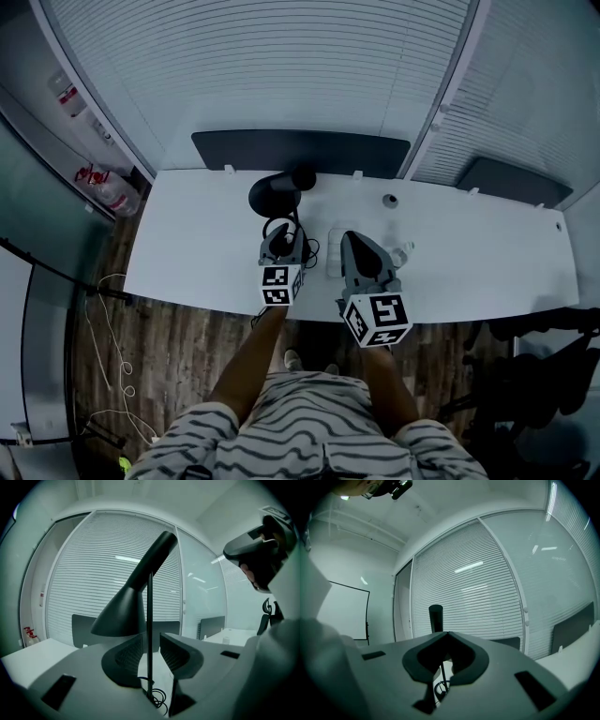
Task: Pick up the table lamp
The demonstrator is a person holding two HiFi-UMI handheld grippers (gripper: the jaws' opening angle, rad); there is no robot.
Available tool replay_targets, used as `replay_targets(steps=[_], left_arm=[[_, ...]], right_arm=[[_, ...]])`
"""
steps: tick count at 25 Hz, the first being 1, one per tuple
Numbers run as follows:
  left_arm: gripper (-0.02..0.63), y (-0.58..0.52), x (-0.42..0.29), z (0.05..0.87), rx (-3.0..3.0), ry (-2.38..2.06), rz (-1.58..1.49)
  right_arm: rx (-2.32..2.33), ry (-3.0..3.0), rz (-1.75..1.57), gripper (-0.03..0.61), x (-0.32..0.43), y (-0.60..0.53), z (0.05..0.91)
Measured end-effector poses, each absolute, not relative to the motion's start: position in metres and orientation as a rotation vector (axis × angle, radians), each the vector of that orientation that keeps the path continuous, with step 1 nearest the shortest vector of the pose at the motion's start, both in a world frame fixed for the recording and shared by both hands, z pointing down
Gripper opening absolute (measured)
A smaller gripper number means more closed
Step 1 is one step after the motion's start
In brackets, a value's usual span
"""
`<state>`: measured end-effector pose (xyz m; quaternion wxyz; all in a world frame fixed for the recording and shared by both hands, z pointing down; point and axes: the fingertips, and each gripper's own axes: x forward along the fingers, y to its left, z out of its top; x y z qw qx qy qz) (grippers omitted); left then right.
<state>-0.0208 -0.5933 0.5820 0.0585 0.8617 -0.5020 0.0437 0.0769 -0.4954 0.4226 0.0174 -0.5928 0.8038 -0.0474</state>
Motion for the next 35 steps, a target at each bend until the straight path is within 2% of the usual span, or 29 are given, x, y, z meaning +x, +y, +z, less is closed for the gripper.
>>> replay_targets(steps=[9, 16, 26, 35], left_arm=[[0.107, -0.616, -0.012, 0.598, 2.605, -1.509, 0.134], [0.064, -0.626, -0.005, 0.601, 2.642, -1.503, 0.118], [0.054, -0.628, -0.003, 0.603, 2.650, -1.472, 0.123], [0.054, -0.635, -0.010, 0.571, 2.642, -1.446, 0.065]], right_arm=[[-1.861, 2.505, -0.132, 0.011, 0.080, -0.500, 0.424], [-1.890, 2.500, -0.135, 0.011, 0.089, -0.502, 0.427], [-1.906, 2.503, -0.170, 0.011, 0.094, -0.505, 0.439], [-1.955, 2.472, -0.181, 0.011, 0.107, -0.501, 0.442]])
